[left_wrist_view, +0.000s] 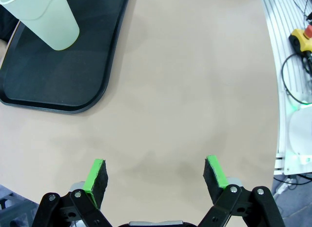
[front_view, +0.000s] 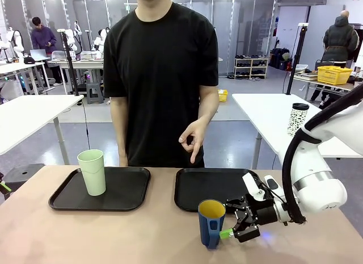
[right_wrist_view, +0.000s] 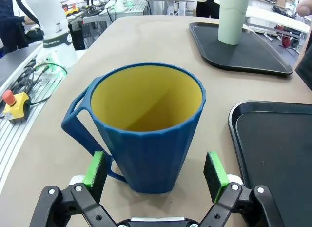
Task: Sort and store the cups by type.
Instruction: Pick up the Handle plastic cup and place it into the empty Flat Tray.
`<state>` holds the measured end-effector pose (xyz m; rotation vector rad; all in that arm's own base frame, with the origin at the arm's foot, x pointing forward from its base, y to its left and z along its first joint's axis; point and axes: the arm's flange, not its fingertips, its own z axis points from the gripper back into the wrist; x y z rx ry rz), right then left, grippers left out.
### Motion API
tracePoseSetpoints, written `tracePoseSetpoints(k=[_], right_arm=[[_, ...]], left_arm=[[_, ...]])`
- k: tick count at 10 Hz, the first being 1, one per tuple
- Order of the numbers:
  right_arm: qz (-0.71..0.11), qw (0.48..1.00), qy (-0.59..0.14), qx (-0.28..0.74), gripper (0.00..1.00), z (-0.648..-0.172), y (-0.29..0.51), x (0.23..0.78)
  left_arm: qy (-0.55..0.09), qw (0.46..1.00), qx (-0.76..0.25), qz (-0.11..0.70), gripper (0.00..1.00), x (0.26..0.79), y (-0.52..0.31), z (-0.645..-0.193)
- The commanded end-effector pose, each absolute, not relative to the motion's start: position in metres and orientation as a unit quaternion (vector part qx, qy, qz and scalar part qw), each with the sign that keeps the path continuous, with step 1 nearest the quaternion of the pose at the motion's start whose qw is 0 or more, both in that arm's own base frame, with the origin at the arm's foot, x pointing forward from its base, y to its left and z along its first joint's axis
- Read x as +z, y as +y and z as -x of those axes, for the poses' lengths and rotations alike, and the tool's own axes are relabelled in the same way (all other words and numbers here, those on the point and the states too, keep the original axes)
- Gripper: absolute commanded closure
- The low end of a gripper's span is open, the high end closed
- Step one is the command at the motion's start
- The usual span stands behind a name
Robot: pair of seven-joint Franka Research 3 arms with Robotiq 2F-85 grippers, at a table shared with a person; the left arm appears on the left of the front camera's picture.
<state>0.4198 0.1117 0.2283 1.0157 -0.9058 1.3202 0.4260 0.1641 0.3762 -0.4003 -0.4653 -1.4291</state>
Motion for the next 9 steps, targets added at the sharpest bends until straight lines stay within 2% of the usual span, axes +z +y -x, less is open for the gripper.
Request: tracePoseSetpoints(k=[1,9], right_arm=[[-0.435,0.573,-0.406,0.564,0.0,-0.426,0.121,0.222],[-0.458,0.55,-0.407,0.568,0.0,-0.428,0.145,0.216]], left_arm=[[-0.225,0.705,-0.648,0.184,0.0,0.377,0.167,-0.43],[-0.225,0.705,-0.648,0.184,0.0,0.377,0.167,-0.43]])
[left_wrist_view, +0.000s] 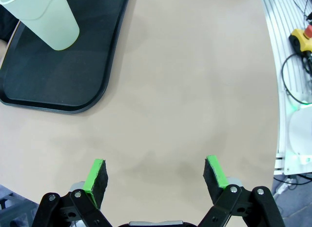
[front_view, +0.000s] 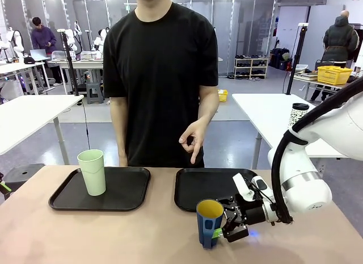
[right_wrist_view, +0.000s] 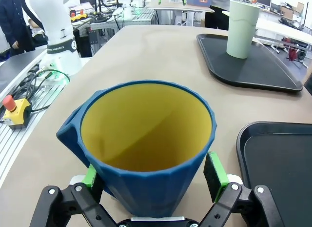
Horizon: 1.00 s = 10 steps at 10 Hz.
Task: Sort and store the cups by type.
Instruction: Pick up the Handle plastic cup and place it into the empty Flat Tray.
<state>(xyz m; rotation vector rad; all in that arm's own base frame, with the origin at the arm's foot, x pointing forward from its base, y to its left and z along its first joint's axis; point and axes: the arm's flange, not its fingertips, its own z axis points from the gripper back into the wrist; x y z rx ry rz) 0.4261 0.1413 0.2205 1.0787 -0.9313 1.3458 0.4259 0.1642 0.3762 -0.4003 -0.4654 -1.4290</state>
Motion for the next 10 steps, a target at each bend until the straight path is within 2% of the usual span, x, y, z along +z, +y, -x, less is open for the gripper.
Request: tracePoseSetpoints(k=[1,9,10], right_arm=[[-0.463,0.545,-0.406,0.569,0.0,-0.427,0.148,0.215],[-0.471,0.539,-0.396,0.575,0.0,-0.426,0.161,0.211],[-0.473,0.537,-0.399,0.574,0.04,-0.426,0.16,0.21]], left_arm=[[-0.225,0.705,-0.648,0.184,0.0,0.377,0.167,-0.43],[-0.225,0.705,-0.648,0.184,0.0,0.377,0.167,-0.43],[-0.225,0.705,-0.648,0.184,0.0,0.377,0.167,-0.43]])
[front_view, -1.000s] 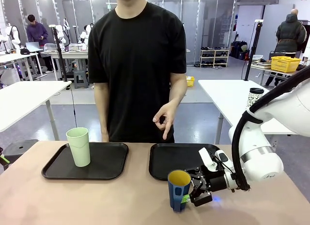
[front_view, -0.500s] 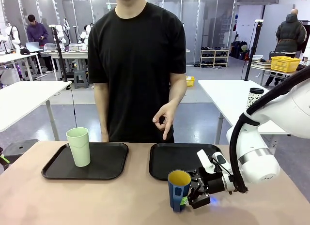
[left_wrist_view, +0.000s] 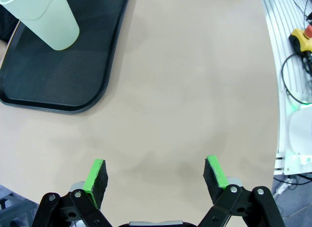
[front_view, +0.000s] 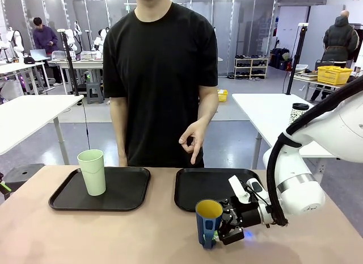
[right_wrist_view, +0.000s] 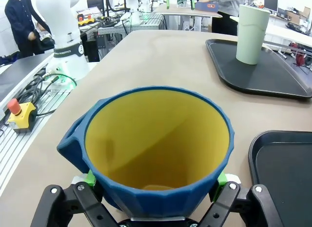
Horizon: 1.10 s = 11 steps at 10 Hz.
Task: Sort and store the cups by type.
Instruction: Pick up the Handle plastic cup and place it into the empty Flat Tray.
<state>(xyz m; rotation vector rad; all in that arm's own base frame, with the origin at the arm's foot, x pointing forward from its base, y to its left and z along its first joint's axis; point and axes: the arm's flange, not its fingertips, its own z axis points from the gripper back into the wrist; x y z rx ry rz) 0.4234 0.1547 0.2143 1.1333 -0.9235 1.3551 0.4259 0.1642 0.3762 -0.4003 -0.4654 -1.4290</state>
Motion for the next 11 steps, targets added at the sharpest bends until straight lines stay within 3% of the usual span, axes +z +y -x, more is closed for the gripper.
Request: tracePoseSetpoints(k=[1,4,11], right_arm=[[-0.474,0.539,-0.398,0.571,0.13,-0.427,0.159,0.21],[-0.466,0.546,-0.394,0.574,0.31,-0.428,0.159,0.212],[-0.427,0.541,-0.43,0.583,0.31,-0.396,0.15,0.315]], left_arm=[[-0.225,0.705,-0.648,0.184,0.0,0.377,0.167,-0.43],[-0.225,0.705,-0.648,0.184,0.0,0.377,0.167,-0.43],[-0.225,0.705,-0.648,0.184,0.0,0.377,0.167,-0.43]])
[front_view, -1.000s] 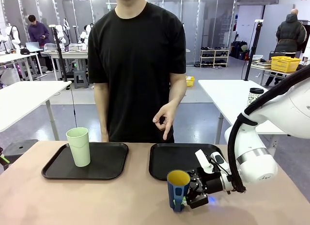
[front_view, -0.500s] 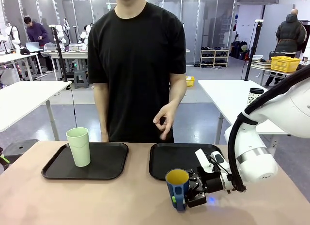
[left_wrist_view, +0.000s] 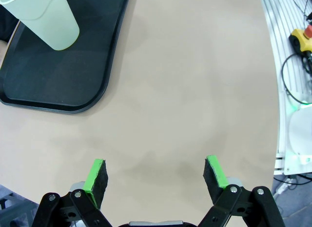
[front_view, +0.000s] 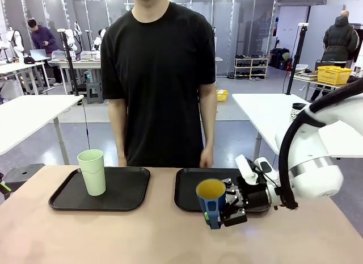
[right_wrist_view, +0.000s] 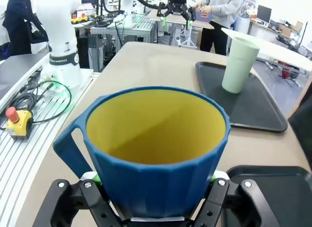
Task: Sort and store the cups by type.
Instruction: Pick up the Handle plastic cup and place it into the empty Flat Tray.
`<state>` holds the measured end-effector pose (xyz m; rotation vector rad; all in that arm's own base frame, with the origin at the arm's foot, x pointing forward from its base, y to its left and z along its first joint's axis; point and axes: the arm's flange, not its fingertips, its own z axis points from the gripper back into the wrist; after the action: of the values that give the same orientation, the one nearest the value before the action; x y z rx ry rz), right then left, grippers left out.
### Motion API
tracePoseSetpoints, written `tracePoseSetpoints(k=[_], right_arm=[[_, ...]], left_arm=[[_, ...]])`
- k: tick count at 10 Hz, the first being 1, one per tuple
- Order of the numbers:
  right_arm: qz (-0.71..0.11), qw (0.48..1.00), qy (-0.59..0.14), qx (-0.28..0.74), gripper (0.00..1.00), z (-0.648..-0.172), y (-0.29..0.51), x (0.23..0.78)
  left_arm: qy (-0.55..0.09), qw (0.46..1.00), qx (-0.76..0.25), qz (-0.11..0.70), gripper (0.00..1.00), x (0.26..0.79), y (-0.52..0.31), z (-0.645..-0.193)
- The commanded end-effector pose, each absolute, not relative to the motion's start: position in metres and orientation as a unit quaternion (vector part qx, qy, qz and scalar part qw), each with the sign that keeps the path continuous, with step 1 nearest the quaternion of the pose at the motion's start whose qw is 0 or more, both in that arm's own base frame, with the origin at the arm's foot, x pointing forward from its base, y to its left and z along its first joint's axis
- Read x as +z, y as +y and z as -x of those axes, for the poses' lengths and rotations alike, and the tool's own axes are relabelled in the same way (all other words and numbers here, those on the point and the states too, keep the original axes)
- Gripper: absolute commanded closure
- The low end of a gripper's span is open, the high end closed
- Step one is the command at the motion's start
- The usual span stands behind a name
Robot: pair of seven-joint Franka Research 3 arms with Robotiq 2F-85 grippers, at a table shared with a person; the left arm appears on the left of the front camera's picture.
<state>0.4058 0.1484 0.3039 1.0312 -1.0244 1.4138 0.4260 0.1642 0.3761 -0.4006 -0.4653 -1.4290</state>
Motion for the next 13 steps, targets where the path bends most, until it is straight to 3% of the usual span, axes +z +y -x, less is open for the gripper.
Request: tracePoseSetpoints(k=[1,9,13], right_arm=[[-0.426,0.536,-0.432,0.588,0.31,-0.394,0.149,0.321],[-0.422,0.527,-0.438,0.593,0.28,-0.388,0.147,0.324],[-0.419,0.531,-0.477,0.561,0.28,-0.477,0.108,0.328]], left_arm=[[-0.225,0.705,-0.648,0.184,0.0,0.377,0.167,-0.43],[-0.225,0.705,-0.648,0.184,0.0,0.377,0.167,-0.43],[-0.225,0.705,-0.648,0.184,0.0,0.377,0.167,-0.43]])
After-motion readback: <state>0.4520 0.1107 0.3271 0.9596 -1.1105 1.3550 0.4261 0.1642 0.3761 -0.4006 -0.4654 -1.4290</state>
